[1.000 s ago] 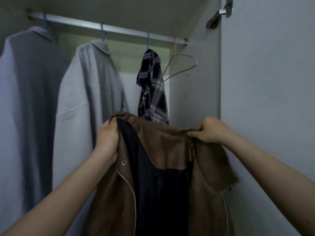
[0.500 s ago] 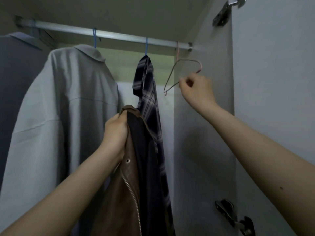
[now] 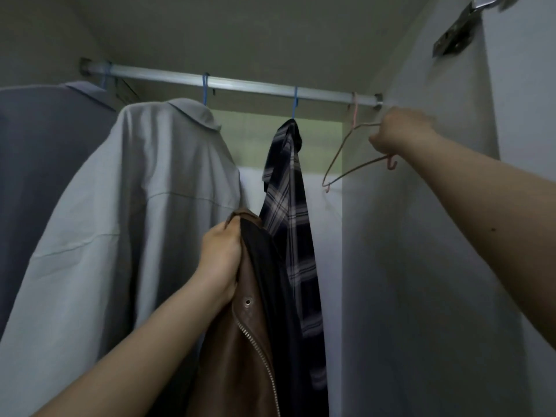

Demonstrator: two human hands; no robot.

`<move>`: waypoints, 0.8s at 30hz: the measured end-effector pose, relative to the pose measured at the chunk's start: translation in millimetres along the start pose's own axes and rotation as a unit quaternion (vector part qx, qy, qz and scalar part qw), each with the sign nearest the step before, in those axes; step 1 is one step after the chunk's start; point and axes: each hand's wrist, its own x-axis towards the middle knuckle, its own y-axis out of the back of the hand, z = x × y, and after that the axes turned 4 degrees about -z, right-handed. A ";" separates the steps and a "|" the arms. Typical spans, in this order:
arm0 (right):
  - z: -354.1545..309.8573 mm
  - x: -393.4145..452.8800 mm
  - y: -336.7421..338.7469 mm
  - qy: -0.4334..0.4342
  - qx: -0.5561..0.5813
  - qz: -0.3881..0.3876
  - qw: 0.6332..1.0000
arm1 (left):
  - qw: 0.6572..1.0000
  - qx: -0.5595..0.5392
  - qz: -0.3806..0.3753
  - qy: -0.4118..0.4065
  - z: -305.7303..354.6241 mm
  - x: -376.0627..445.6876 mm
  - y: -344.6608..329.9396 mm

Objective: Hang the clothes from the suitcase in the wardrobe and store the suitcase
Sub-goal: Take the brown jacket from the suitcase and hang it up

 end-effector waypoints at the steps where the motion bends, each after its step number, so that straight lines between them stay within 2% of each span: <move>1: 0.0 4.4 -3.1 0.009 -0.013 -0.009 1.000 | 1.000 -0.001 0.004 -0.001 -1.2 3.6 6.2; 4: -5.2 18.4 -10.9 0.014 0.011 -0.028 0.999 | 1.000 -0.011 0.015 -0.010 -1.1 15.2 26.1; 9: -10.0 26.3 -18.8 -0.032 0.139 0.049 0.989 | 0.999 -0.006 0.024 -0.021 -3.2 30.3 46.7; 12: -10.0 21.5 -19.5 -0.041 0.178 0.067 0.981 | 0.999 0.012 0.028 -0.021 -7.2 32.6 52.2; 24: 19.7 -18.4 -21.9 -0.085 0.213 0.025 0.973 | 0.991 0.098 0.083 -0.029 -22.9 15.7 69.4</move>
